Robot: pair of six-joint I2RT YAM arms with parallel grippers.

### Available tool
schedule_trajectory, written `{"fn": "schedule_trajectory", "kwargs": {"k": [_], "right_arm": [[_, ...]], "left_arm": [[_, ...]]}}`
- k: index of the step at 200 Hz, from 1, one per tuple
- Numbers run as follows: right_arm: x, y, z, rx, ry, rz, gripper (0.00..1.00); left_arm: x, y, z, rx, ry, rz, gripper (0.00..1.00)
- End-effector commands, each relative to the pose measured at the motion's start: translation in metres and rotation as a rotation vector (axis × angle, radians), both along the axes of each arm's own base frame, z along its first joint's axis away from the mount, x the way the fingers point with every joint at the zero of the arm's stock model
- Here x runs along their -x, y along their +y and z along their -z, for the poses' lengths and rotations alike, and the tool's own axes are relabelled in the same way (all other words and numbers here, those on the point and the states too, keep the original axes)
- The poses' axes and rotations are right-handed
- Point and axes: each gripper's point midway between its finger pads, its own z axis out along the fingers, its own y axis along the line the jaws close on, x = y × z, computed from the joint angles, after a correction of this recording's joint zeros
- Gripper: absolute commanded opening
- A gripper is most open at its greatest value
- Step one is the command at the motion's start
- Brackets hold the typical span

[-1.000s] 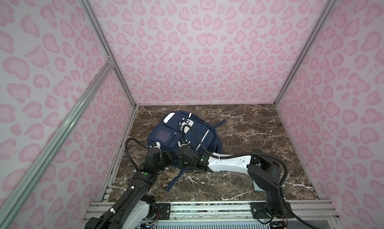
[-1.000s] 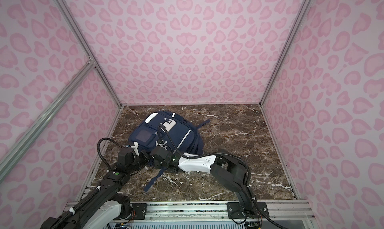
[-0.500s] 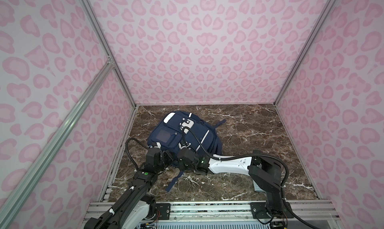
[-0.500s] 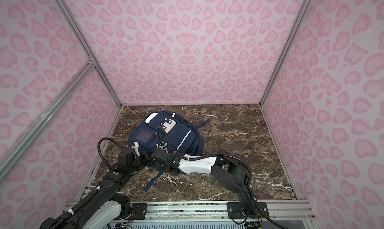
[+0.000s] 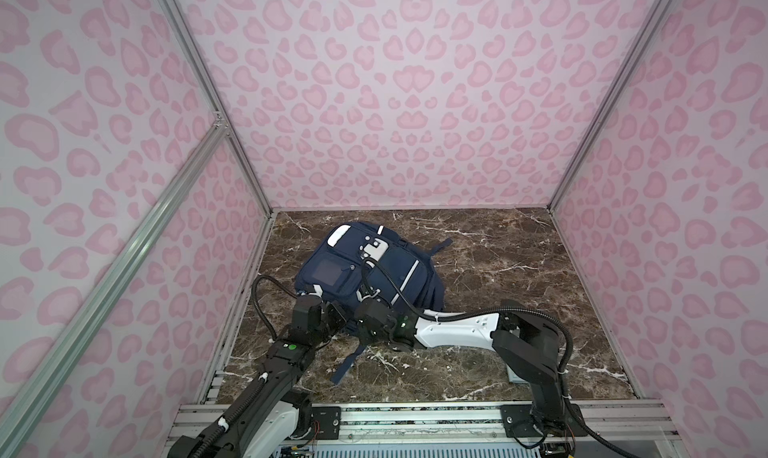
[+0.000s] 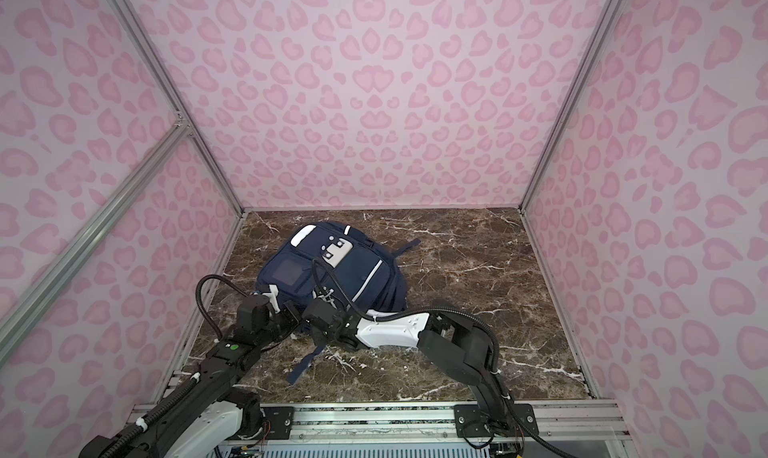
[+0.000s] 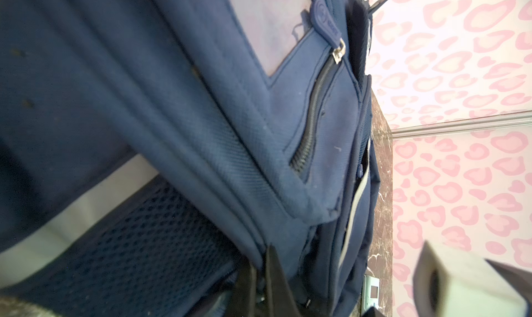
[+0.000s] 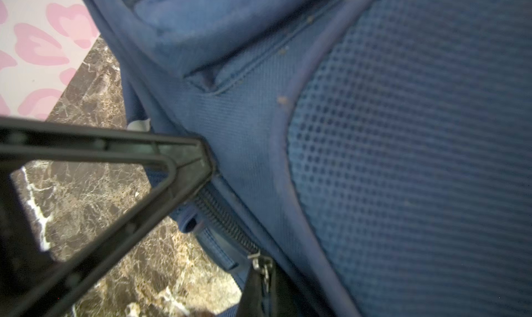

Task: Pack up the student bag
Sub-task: 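Grasp the zipper pull with the right gripper while left holds the bag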

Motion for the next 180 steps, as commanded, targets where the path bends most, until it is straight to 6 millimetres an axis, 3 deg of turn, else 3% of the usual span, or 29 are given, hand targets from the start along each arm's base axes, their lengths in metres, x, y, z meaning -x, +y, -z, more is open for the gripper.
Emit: {"fn": "schedule_trajectory", "kwargs": {"k": [1,47,84,137,180], "right_arm": [[0.006,-0.023,0.008,0.08,0.017,-0.001,0.02],[0.022,-0.064,0.018,0.138,0.099,-0.011,0.02],[0.026,-0.101,0.015,0.173,0.125,0.015,0.01],[0.01,-0.175,0.014,0.275,0.112,0.084,0.0],[-0.001,-0.2,0.0,0.294,0.087,0.12,0.0]], "left_arm": [[-0.007,0.002,-0.01,-0.036,-0.044,0.005,0.04],[-0.015,0.017,-0.012,-0.092,-0.055,-0.044,0.04],[-0.019,0.013,-0.011,-0.061,-0.051,-0.031,0.04],[-0.023,0.012,-0.015,-0.06,-0.056,-0.02,0.04],[-0.023,0.005,-0.014,-0.019,-0.056,-0.003,0.03]]}}
